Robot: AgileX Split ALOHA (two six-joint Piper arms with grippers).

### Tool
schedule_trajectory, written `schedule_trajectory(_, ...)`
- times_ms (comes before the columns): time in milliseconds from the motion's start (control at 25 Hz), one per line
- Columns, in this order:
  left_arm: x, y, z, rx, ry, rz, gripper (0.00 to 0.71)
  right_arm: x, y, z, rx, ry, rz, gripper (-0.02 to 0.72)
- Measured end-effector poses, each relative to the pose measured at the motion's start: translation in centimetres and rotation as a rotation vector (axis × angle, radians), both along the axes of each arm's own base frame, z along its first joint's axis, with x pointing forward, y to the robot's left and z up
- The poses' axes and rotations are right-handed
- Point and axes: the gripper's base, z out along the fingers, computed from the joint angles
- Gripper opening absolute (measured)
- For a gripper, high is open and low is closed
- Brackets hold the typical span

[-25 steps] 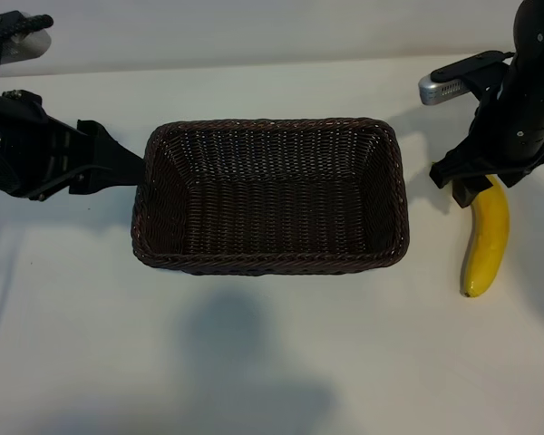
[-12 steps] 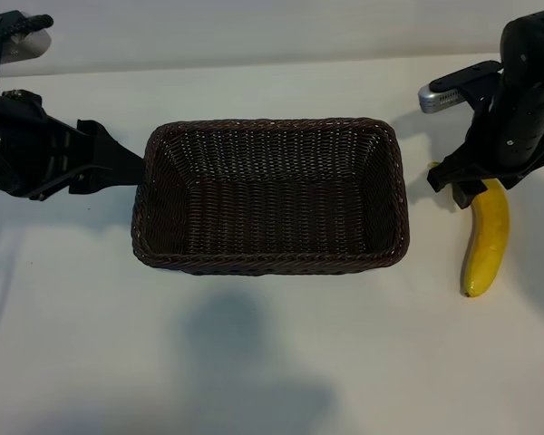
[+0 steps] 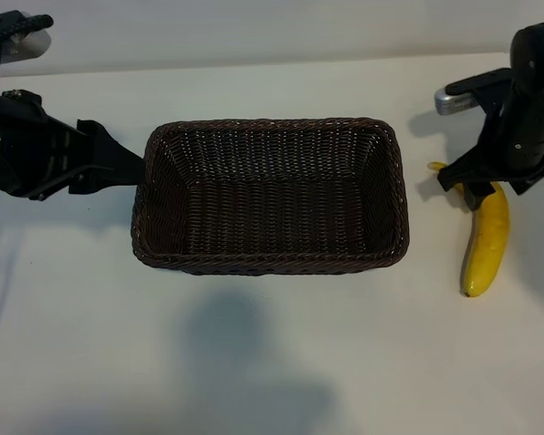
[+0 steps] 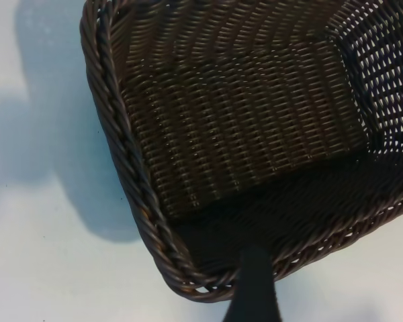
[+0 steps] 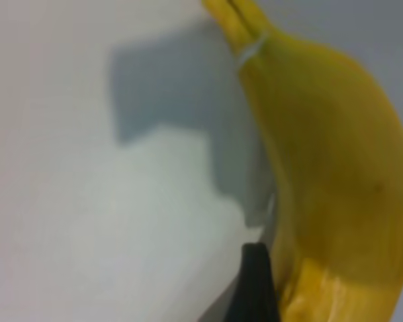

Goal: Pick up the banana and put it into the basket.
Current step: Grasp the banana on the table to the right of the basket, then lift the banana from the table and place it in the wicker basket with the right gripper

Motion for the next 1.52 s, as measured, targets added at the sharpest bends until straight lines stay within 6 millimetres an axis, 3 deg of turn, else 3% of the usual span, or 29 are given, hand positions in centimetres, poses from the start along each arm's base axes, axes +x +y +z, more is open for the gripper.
schedule_trajectory(280, 0.0, 0.0, 0.0, 0.0, 0.0, -0.001, 0.608, -0.1, 0.2, -0.5, 0.035, 0.021, -0.005, 0.584)
schedule_trajectory(560, 0.0, 0.0, 0.0, 0.001, -0.001, -0.001, 0.608, -0.1, 0.4, -2.0, 0.04, 0.063, -0.006, 0.432)
schedule_trajectory(1040, 0.0, 0.0, 0.0, 0.002, -0.003, -0.002, 0.608, -0.1, 0.0, -1.7, 0.012, 0.067, -0.052, 0.429)
schedule_trajectory(1160, 0.0, 0.0, 0.0, 0.002, -0.003, -0.002, 0.608, 0.2, -0.3, 0.0, 0.011, 0.035, -0.058, 0.429)
schedule_trajectory(1520, 0.0, 0.0, 0.0, 0.002, -0.003, -0.002, 0.608, 0.0, -0.2, 9.0, 0.115, -0.161, -0.104, 0.428)
